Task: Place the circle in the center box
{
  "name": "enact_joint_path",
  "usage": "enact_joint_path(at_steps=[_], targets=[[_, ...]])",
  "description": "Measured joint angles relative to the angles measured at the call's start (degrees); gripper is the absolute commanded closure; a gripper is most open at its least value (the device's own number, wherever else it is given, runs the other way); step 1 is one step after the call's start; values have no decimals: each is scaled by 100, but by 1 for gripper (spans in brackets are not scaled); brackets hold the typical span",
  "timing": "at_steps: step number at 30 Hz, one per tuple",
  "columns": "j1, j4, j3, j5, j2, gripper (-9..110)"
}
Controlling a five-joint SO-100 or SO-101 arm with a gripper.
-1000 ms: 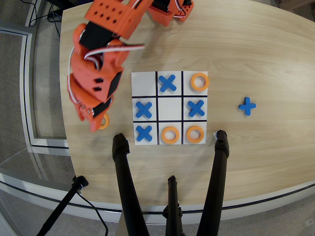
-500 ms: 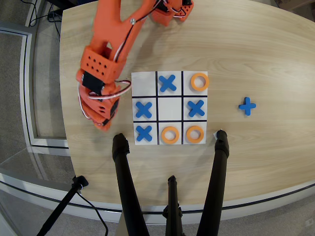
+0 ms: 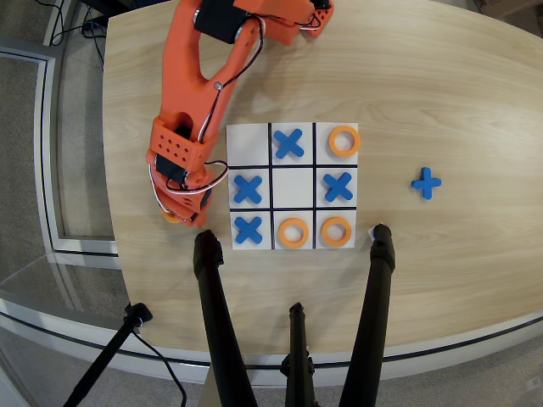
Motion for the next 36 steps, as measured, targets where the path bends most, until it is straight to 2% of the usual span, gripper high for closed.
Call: enact_joint_path(at_steps=[24, 30, 36], targets=[[571, -185, -360, -747, -580, 84], [624, -290, 229, -809, -237, 86], [633, -1371, 1397, -809, 237, 92]])
